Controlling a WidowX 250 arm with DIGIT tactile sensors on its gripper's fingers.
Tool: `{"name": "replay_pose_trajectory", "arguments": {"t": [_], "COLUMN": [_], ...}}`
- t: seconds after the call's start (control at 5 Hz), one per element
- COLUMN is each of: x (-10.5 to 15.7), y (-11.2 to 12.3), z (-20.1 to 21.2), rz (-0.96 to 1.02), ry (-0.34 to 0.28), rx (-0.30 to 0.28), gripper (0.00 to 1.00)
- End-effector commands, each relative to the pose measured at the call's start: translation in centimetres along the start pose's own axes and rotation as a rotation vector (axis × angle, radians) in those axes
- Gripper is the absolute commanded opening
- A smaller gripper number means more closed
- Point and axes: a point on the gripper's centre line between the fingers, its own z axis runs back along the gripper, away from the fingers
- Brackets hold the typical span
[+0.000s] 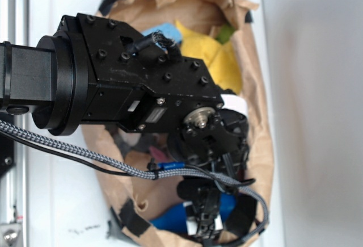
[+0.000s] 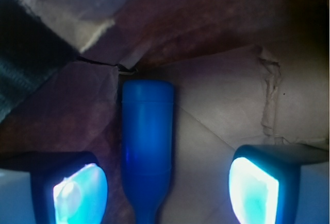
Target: Grab the blue bottle.
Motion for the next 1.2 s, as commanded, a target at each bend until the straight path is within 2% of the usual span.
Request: {"name": "replay_pose_trajectory", "arguments": {"t": [0.0,0.2,0.4,0.6,0.8,1.0], "x": [0.5,0.5,0.0,-0.3,-0.4,-0.3], "y": [-0.5,-0.5,-1.0,-1.4,-2.0,-2.0], "z": [0.8,0.8,-0.6,-1.9,-2.6,-3.0], "rz": [-0.016,-0.016,-0.054,-0.072,-0.077,-0.078], "ry": [-0.031,-0.031,-0.065,-0.005,0.026,0.029], "rx": [-0.001,-0.001,0.025,-0.007,-0.019,-0.005], "gripper": [1.00,1.00,1.00,1.00,1.00,1.00]}}
